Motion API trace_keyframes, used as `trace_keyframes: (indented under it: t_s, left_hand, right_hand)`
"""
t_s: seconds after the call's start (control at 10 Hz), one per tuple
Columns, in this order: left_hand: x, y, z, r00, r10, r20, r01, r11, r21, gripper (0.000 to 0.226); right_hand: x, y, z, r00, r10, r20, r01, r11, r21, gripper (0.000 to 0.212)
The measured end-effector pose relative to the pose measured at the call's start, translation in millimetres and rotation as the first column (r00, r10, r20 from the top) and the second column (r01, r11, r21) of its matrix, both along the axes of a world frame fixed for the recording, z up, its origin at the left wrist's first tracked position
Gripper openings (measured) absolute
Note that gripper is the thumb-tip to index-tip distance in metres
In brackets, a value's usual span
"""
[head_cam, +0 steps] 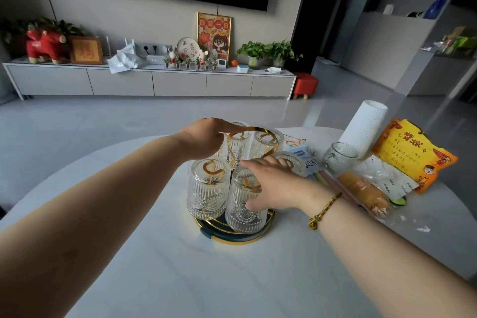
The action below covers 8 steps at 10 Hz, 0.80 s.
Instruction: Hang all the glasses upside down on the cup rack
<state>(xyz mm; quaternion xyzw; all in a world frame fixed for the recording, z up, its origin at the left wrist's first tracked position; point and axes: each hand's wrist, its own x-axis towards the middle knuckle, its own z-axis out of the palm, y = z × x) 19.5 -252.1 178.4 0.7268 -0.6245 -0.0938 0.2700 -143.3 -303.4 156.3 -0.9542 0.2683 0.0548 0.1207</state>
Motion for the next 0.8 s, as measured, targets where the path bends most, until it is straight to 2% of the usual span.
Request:
trace_keyframes:
  t_s: [0.2,0.3,0.4,0.5,0.6,0.7,0.8]
  left_hand:
    - [-5,9,-3,0.993,-0.028,0.115,0.022,0.998,0.057,0.043]
    - [-14,33,-10,0.996,0.072,0.054,-0.06,0.979,-0.194,0.036]
    - [-20,70,-33,0.981,0.195,0.009,-0.174,0.893,-0.415,0.029]
    - [-31,116,-84,0.947,0.319,-0.039,-0.308,0.863,-0.401,0.03]
    - [-43,153,-141,0.932,0.362,-0.022,-0.356,0.905,-0.233,0.037]
    - [-45,172,-178,0.92,0.391,0.011,-0.39,0.92,-0.024,0.044]
    - [-43,175,-192,0.895,0.447,-0.018,-0.441,0.889,0.122,0.055]
  right_hand:
    - [-6,4,-7,0.998,0.007,0.066,-0.006,1.0,-0.015,0.083]
    - [-18,19,-9,0.908,-0.069,0.414,0.036,0.996,0.087,0.069]
    - [-28,40,-29,0.506,-0.175,0.845,0.176,0.98,0.097,0.029]
    - [-37,71,-72,0.305,-0.356,0.883,0.255,0.924,0.285,0.013]
    - [-36,88,-121,0.42,-0.498,0.759,0.309,0.864,0.397,0.012]
    - [-34,93,-153,0.582,-0.524,0.622,0.382,0.851,0.36,0.012]
    - [-32,92,-164,0.668,-0.53,0.522,0.42,0.848,0.323,0.018]
